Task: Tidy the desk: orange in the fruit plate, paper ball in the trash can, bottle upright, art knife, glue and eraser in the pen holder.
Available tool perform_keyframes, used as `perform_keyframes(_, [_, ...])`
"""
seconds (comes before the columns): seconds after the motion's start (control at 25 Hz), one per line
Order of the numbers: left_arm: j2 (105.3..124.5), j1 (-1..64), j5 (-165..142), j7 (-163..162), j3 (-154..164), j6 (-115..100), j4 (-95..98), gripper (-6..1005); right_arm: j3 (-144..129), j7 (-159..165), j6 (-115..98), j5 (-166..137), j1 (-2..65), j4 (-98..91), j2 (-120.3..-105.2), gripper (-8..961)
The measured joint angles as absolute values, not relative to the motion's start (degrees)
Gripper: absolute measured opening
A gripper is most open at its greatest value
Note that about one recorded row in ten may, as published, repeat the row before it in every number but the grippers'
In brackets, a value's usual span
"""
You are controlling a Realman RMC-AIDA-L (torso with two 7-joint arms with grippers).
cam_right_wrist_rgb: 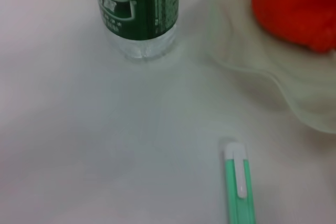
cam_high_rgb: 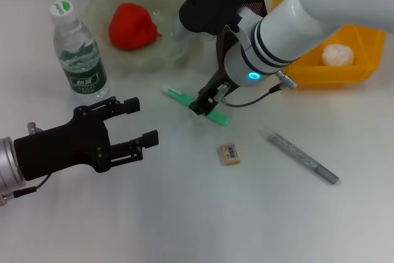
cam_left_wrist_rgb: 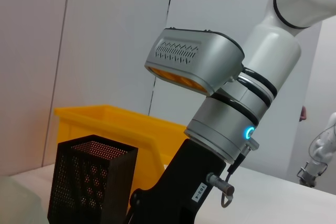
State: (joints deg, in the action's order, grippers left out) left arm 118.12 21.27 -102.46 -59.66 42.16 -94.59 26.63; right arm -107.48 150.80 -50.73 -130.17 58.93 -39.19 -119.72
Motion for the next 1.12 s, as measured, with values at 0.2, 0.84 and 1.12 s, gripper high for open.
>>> perform_keyframes(0.2, [118.12, 21.27, -102.33, -59.63, 42.17, -94.63, 26.63, 786, -107.76, 150.51, -49.60, -130.16, 58.90, -39.14, -119.85, 317])
perform_keyframes(0.84, [118.12, 21.48, -102.30, -59.98, 42.19, -95.00, 26.63, 786, -107.94, 148.98, -48.05, -129.63, 58.11, -39.22, -119.89, 314])
perform_keyframes(1.12, [118.13, 21.12, -102.46, -60.10, 42.36, -95.27, 26.63, 786, -110.33, 146.21, -47.62, -125.37, 57.61, -38.85, -119.89, 313])
